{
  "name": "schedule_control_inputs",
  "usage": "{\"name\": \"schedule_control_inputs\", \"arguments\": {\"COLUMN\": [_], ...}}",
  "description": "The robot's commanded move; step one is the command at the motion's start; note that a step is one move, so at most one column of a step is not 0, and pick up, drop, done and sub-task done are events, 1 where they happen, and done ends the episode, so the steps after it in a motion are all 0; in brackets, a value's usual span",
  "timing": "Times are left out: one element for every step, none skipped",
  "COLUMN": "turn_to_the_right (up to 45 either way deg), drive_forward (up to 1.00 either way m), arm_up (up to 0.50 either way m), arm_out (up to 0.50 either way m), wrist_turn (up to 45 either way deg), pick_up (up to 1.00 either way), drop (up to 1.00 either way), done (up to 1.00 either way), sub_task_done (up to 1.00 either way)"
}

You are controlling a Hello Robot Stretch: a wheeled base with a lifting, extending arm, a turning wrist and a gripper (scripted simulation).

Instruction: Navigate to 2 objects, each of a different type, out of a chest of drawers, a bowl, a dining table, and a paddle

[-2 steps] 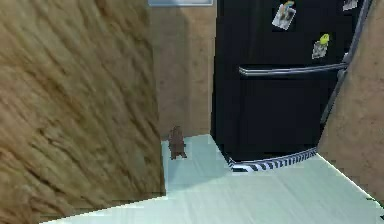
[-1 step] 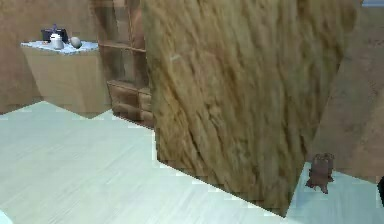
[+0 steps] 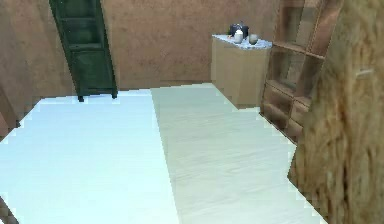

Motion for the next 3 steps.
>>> {"name": "schedule_control_inputs", "arguments": {"turn_to_the_right": [-12.0, -3.0, 0.0], "drive_forward": [0.0, 0.0, 0.15], "arm_up": [0.0, 0.0, 0.0], "arm_out": [0.0, 0.0, 0.0], "wrist_turn": [0.0, 0.0, 0.0], "pick_up": [0.0, 0.0, 0.0], "drop": [0.0, 0.0, 0.0], "done": [0.0, 0.0, 0.0], "sub_task_done": [0.0, 0.0, 0.0]}}
